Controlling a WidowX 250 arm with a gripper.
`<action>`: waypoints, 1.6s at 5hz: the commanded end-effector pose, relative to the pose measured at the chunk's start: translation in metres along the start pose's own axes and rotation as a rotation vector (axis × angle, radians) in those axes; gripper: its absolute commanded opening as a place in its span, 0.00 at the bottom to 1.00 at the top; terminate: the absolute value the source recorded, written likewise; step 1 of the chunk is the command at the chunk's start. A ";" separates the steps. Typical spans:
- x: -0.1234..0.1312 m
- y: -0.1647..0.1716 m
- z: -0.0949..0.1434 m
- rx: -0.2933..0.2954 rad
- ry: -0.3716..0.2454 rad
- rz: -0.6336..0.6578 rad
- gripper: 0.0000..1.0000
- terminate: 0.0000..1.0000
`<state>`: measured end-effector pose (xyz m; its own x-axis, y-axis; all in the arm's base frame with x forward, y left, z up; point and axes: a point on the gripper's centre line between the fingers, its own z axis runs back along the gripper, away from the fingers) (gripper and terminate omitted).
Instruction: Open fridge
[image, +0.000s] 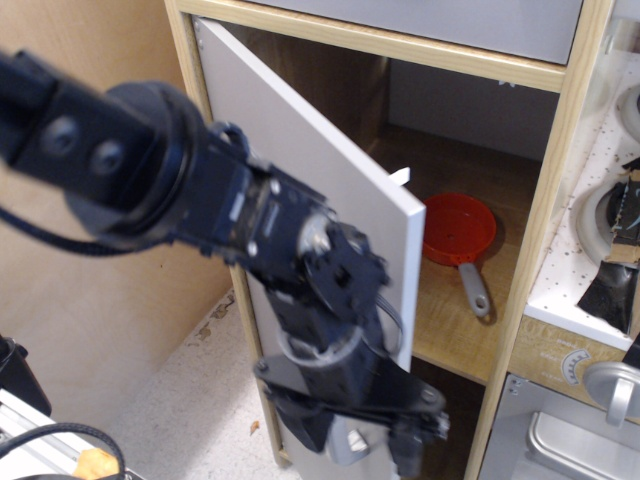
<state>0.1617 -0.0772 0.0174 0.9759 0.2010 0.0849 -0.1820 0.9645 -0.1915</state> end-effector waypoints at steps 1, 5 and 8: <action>0.000 -0.055 -0.010 -0.031 -0.034 0.033 1.00 0.00; 0.069 -0.090 0.048 0.082 -0.035 -0.135 1.00 0.00; 0.103 -0.026 0.042 0.119 -0.040 -0.228 1.00 0.00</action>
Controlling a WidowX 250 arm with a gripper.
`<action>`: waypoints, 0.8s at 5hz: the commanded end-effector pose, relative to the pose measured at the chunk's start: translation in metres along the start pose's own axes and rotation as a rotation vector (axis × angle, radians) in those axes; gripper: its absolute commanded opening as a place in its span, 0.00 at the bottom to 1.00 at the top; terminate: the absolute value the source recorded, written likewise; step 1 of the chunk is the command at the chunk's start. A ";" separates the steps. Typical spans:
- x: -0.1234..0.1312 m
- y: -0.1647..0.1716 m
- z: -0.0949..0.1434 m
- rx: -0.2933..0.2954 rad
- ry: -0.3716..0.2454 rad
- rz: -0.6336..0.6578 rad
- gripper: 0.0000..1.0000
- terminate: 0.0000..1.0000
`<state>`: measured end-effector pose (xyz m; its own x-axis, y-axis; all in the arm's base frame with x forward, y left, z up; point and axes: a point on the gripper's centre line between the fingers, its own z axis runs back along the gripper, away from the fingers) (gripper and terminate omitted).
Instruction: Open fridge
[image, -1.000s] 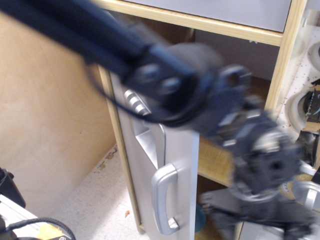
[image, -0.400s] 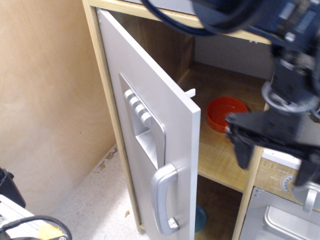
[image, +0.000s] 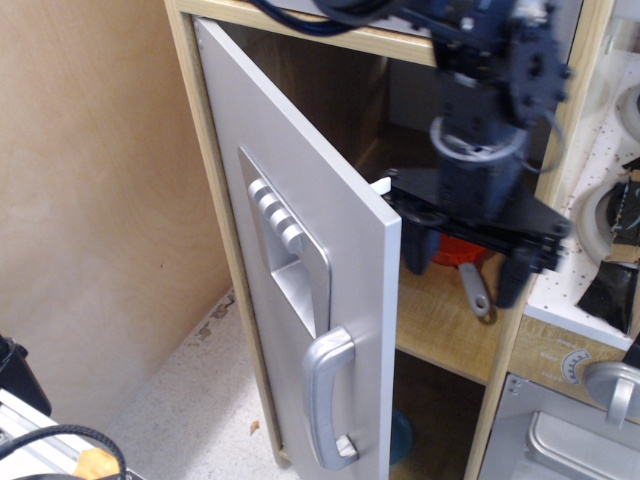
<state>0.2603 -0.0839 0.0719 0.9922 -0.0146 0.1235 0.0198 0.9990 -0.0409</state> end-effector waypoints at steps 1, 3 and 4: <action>-0.004 0.027 0.002 -0.001 -0.021 0.003 1.00 0.00; -0.022 0.063 0.011 0.026 -0.005 0.032 1.00 0.00; -0.031 0.085 0.013 0.016 -0.002 0.043 1.00 0.00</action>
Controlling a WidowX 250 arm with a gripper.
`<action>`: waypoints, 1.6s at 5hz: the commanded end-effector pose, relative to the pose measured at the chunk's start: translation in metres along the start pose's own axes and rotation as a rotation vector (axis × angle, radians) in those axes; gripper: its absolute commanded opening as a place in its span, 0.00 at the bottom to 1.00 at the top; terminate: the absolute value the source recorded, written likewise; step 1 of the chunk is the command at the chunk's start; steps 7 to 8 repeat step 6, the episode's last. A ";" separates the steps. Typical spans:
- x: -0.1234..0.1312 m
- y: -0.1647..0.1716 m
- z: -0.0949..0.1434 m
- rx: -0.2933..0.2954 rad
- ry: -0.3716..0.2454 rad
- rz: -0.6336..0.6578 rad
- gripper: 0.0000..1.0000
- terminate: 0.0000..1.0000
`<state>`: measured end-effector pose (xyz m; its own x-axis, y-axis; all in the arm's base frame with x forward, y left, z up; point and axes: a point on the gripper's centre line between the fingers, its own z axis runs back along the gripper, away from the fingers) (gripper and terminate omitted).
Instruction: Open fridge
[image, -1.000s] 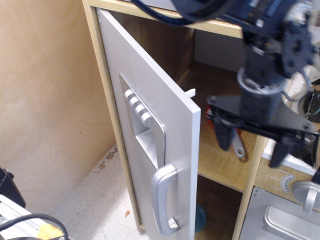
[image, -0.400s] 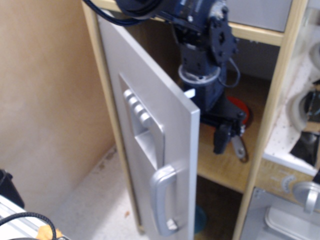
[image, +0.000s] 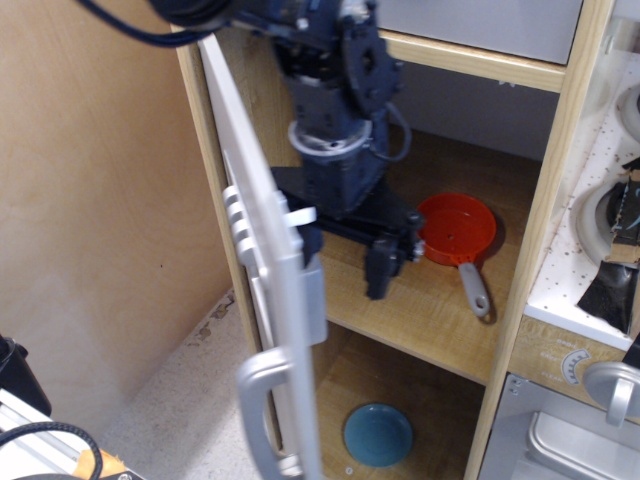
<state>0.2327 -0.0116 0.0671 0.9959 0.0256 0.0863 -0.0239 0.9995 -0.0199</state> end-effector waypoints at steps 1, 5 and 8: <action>-0.005 0.030 0.013 -0.019 -0.035 0.032 1.00 0.00; -0.003 0.086 0.030 -0.035 -0.031 0.051 1.00 0.00; -0.003 0.086 0.030 -0.035 -0.031 0.051 1.00 1.00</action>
